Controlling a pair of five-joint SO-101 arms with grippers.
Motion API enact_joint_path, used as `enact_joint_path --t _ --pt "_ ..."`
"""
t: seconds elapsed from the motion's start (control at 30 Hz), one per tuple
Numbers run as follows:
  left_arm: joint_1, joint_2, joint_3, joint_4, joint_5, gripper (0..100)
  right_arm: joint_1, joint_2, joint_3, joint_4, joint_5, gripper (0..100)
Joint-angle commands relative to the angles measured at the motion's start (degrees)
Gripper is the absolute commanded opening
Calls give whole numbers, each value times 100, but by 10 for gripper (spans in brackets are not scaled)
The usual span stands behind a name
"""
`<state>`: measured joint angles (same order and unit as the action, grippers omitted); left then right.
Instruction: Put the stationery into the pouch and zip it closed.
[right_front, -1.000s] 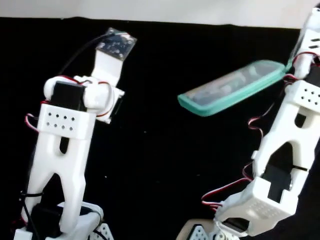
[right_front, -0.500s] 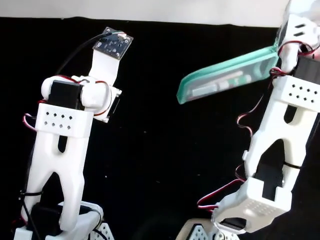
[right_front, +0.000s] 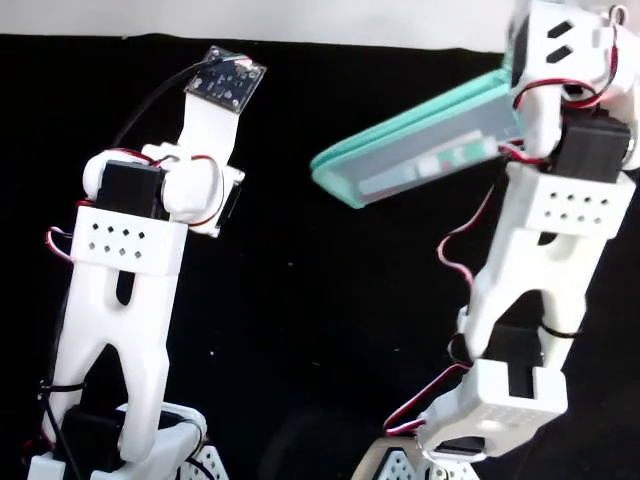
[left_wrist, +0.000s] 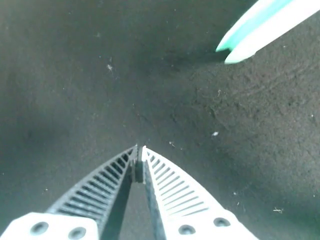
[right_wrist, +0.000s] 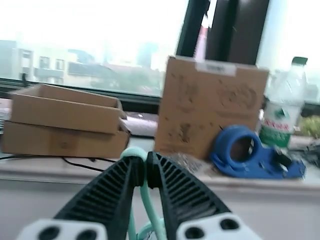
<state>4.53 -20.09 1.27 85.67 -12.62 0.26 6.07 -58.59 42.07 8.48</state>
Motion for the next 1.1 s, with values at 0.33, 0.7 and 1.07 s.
enact_joint_path --t 0.33,0.7,1.07 --pt "-48 -84 -119 -299 -9 8 -1077 -66 -576 470 774 6" --pt "-462 -84 -119 -475 -18 170 -1982 -40 -576 -22 738 6" --pt "-1156 -84 -110 -448 -26 176 -2264 -57 -593 -558 756 6"
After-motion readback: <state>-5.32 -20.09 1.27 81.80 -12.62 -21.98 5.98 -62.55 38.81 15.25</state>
